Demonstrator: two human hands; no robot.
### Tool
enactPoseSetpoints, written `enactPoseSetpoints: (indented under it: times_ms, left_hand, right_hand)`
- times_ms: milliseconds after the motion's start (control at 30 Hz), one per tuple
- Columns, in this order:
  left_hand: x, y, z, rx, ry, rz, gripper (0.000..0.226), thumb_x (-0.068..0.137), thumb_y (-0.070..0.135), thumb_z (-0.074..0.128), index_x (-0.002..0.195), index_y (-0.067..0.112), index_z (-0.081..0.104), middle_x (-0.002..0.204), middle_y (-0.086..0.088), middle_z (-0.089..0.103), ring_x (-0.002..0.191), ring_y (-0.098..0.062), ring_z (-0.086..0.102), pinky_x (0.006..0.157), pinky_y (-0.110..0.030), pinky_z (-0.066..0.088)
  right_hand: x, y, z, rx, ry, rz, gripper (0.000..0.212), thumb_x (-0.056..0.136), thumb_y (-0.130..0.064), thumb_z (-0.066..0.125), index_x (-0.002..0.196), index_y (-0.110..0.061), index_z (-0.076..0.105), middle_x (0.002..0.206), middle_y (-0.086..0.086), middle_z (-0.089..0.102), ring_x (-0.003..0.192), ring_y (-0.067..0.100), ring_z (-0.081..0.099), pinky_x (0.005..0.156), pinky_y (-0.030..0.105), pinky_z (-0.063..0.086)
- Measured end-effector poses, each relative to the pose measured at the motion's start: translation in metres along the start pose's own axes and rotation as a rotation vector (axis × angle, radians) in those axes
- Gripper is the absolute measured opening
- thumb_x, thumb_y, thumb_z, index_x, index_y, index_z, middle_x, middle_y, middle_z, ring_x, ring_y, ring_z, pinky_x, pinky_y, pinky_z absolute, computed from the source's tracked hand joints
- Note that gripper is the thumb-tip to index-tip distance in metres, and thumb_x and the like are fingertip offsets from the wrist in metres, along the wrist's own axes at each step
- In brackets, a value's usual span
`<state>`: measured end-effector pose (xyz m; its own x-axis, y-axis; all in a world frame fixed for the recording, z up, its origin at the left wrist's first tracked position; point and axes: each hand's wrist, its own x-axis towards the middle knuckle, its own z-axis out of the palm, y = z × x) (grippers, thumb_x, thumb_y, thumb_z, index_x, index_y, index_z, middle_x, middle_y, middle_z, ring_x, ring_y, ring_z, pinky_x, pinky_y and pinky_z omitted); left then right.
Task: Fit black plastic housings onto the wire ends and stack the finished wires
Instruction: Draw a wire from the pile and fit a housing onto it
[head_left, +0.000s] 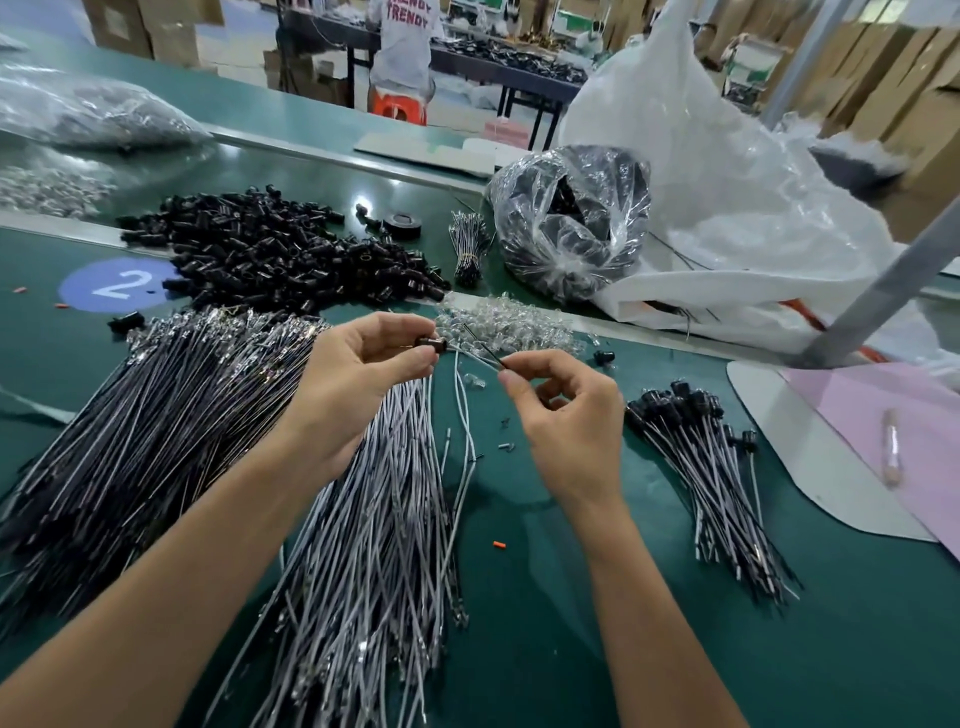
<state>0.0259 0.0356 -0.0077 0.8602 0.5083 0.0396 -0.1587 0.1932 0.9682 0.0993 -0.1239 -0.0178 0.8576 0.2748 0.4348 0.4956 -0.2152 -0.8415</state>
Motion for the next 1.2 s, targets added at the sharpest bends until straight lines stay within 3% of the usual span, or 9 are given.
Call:
enactPoseSetpoints:
  times_ms: [367,533,767,967,1200]
  left_hand:
    - [0.000,-0.007,0.000,0.115,-0.048,0.082,0.023,0.080,-0.003,0.071,0.095,0.014,0.072,0.089,0.000,0.076,0.085,-0.010,0.071,0.078,-0.017,0.054]
    - [-0.002,-0.011,0.005,0.154,-0.083,0.084,0.023,0.077,-0.005,0.073,0.092,0.013,0.073,0.092,-0.010,0.076,0.083,-0.014,0.071,0.078,-0.018,0.056]
    - [-0.002,-0.012,0.006,0.074,-0.094,0.052,0.022,0.068,0.009,0.076,0.090,0.013,0.074,0.084,-0.007,0.077,0.076,-0.014,0.072,0.073,-0.019,0.056]
    - [-0.004,-0.013,0.006,-0.065,-0.126,-0.051,0.023,0.073,0.008,0.069,0.095,0.005,0.073,0.088,-0.014,0.076,0.082,-0.022,0.075,0.067,-0.021,0.058]
    - [-0.002,-0.012,0.003,-0.105,0.001,-0.052,0.014,0.084,-0.001,0.065,0.095,0.005,0.073,0.088,-0.011,0.076,0.083,-0.020,0.075,0.066,-0.020,0.058]
  right_hand:
    - [-0.002,-0.001,0.004,-0.014,-0.051,0.001,0.012,0.082,-0.011,0.076,0.082,-0.022,0.074,0.072,-0.016,0.068,0.058,0.003,0.051,0.059,0.016,0.042]
    - [-0.003,0.000,0.006,-0.013,-0.072,0.007,0.008,0.083,-0.012,0.075,0.084,-0.020,0.074,0.074,-0.013,0.069,0.058,0.004,0.051,0.059,0.020,0.043]
    - [-0.005,-0.002,0.009,-0.026,-0.064,0.001,0.009,0.084,-0.011,0.075,0.084,-0.020,0.074,0.072,-0.014,0.068,0.058,0.004,0.052,0.059,0.021,0.044]
    - [-0.006,-0.003,0.010,-0.045,-0.051,-0.013,0.010,0.084,-0.010,0.075,0.084,-0.020,0.074,0.073,-0.014,0.068,0.057,0.004,0.052,0.058,0.016,0.042]
    - [-0.005,-0.005,0.003,-0.126,0.173,-0.196,0.010,0.085,-0.006,0.074,0.090,-0.015,0.075,0.084,-0.006,0.070,0.079,0.009,0.064,0.077,0.016,0.047]
